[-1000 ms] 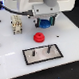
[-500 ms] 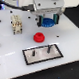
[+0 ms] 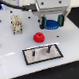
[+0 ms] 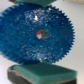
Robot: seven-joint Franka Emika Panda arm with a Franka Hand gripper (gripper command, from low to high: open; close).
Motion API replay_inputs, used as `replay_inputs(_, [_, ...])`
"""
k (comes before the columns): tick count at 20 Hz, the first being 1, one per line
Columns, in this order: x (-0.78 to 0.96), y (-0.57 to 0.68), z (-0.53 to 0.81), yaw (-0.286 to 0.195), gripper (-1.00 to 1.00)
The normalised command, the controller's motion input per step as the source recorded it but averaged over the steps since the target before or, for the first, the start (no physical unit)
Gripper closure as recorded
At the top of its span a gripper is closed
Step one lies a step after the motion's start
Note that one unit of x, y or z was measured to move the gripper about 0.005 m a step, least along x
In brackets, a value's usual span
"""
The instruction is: Insert the blue gear onto the right peg, followed by the red gear
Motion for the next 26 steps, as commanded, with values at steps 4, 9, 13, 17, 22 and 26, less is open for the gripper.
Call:
replay_inputs(4, [0.85, -0.17, 0.18, 0.000, 1.00])
replay_inputs(9, [0.76, -0.14, 0.09, 0.000, 1.00])
replay_inputs(13, [0.54, -0.06, 0.02, 0.000, 1.00])
replay_inputs(17, [0.43, -0.11, -0.03, 0.000, 1.00])
replay_inputs(22, [0.23, -0.14, -0.11, 0.000, 1.00])
replay_inputs(26, [0.15, -0.20, -0.12, 0.000, 1.00])
